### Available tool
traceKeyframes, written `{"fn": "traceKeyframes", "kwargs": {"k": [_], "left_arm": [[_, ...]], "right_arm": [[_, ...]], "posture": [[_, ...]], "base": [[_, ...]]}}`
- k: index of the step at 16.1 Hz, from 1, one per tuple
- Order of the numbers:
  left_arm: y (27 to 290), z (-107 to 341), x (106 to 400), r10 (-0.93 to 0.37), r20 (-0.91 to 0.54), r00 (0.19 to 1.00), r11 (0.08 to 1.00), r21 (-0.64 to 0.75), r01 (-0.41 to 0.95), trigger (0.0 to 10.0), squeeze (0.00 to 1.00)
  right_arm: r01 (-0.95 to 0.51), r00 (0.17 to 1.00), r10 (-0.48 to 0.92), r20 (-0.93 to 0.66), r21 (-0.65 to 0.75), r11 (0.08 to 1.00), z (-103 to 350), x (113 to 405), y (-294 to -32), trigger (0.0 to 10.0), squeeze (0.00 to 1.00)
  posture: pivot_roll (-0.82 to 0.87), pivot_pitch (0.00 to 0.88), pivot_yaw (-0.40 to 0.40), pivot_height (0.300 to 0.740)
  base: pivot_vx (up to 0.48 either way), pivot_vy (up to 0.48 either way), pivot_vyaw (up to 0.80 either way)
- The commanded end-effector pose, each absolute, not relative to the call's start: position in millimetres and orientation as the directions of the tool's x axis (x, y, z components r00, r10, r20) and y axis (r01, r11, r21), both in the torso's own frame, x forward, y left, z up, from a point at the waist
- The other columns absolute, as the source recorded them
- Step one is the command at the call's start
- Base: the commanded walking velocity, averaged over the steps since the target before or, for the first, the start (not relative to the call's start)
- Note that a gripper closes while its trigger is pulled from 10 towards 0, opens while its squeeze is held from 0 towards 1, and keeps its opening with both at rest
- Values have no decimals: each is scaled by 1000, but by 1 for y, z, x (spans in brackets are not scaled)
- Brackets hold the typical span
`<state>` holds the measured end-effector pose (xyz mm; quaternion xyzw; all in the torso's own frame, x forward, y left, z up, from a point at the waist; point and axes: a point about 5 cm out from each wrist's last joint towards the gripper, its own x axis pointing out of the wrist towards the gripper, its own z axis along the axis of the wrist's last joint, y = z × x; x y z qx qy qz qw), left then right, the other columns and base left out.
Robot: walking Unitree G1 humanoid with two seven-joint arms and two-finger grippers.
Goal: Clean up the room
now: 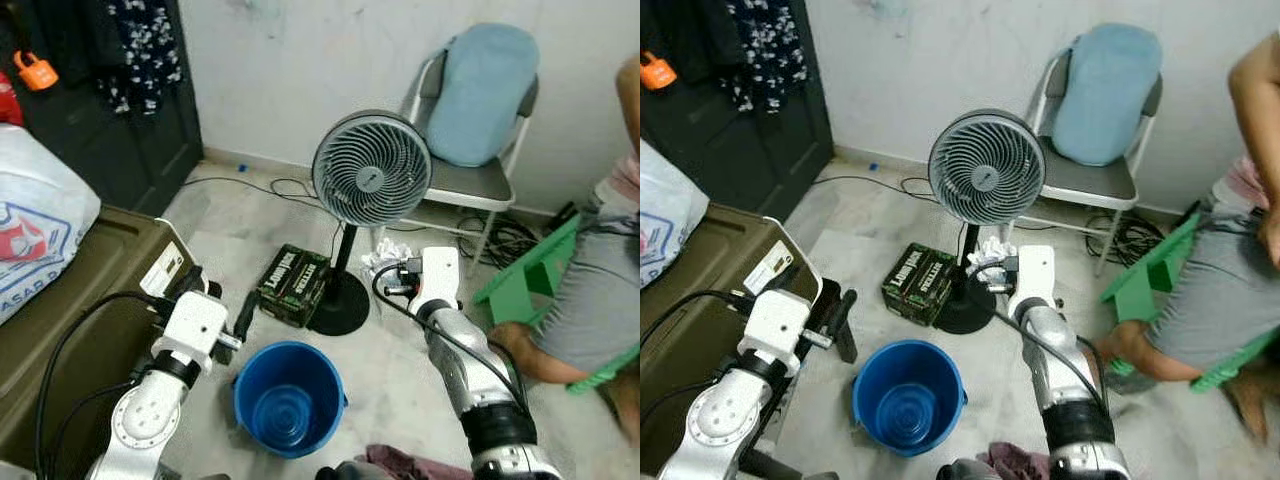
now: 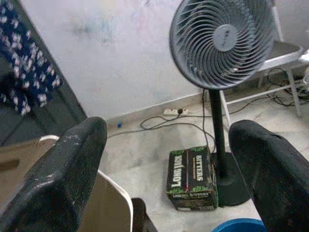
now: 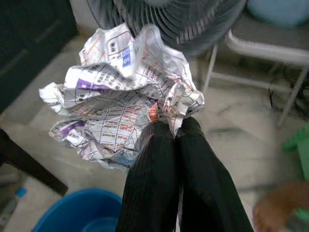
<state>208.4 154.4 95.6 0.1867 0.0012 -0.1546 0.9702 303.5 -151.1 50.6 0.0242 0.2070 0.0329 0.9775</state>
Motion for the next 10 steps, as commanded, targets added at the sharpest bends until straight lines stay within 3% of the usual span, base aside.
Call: {"fn": "traceKeyframes", "kwargs": {"k": [1,6,10], "left_arm": [[147,101,202,-358,-48,932,849,398,347,10000,0],[153,107,176,-356,-94,930,835,415,361,10000,0],[156,114,158,-370,-135,919,820,418,391,10000,0]], "right_arm": [[14,885,20,-465,69,997,43,302,-161,10000,0],[-33,851,36,-525,16,999,30,313,-146,10000,0],[-114,810,125,-573,56,992,16,311,-110,10000,0]], "posture": [[109,0,-87,740],[159,90,-62,740],[223,158,-30,740]], "base": [[0,0,0],[0,0,0],[0,0,0]]}}
